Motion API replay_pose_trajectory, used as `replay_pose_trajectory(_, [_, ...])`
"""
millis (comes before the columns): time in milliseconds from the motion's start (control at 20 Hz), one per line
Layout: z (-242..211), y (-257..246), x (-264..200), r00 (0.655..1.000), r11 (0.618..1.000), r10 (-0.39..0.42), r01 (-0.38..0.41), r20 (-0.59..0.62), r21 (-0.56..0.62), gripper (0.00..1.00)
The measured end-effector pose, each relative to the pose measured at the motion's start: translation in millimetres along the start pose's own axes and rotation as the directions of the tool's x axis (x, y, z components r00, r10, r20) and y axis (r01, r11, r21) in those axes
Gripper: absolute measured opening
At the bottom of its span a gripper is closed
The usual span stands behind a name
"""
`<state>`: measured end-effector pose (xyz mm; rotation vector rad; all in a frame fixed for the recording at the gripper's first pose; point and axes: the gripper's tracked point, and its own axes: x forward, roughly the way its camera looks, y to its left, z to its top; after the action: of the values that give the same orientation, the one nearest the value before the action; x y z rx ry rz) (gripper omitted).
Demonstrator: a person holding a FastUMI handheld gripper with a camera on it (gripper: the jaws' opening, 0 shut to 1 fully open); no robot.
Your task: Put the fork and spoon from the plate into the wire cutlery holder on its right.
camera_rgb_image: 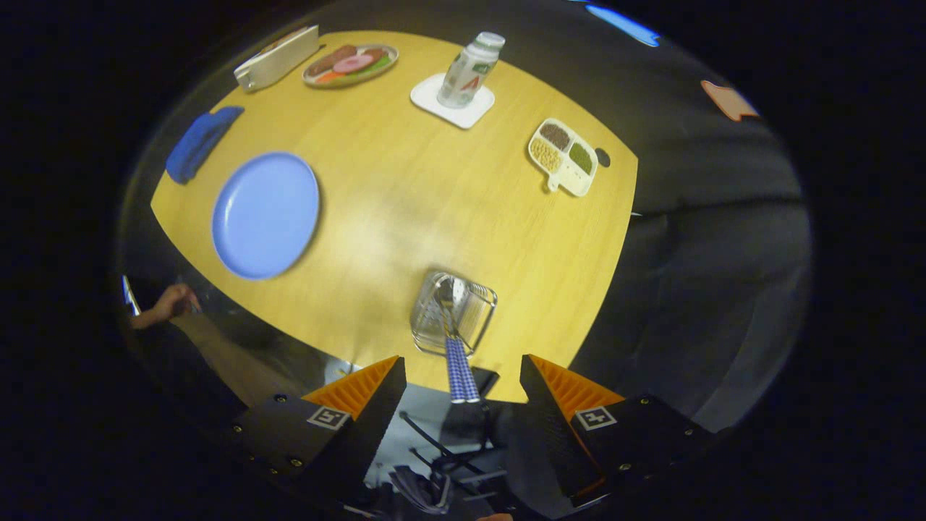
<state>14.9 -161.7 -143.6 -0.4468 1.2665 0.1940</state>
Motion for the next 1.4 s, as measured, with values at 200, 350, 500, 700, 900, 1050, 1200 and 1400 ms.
replay_pose_trajectory(200, [33, 36, -17, 0.951, 0.988, -0.015, -0.033, 0.310, 0.152, 0.97])
replay_pose_trajectory(350, [49, 65, -34, 0.882, 0.945, 0.016, -0.167, 0.471, 0.282, 0.97])
replay_pose_trajectory(500, [64, 61, -54, 0.799, 0.915, -0.072, -0.186, 0.598, 0.359, 0.97])
replay_pose_trajectory(700, [90, 63, -93, 0.644, 0.913, -0.185, -0.167, 0.742, 0.373, 0.98])
replay_pose_trajectory(900, [99, 74, -129, 0.490, 0.926, -0.276, -0.095, 0.827, 0.366, 0.98])
replay_pose_trajectory(1050, [106, 78, -133, 0.438, 0.914, -0.314, -0.100, 0.842, 0.393, 0.97])
replay_pose_trajectory(1200, [109, 86, -134, 0.398, 0.910, -0.327, -0.112, 0.857, 0.399, 0.97])
replay_pose_trajectory(1400, [116, 109, -141, 0.319, 0.916, -0.340, -0.099, 0.885, 0.388, 0.97])
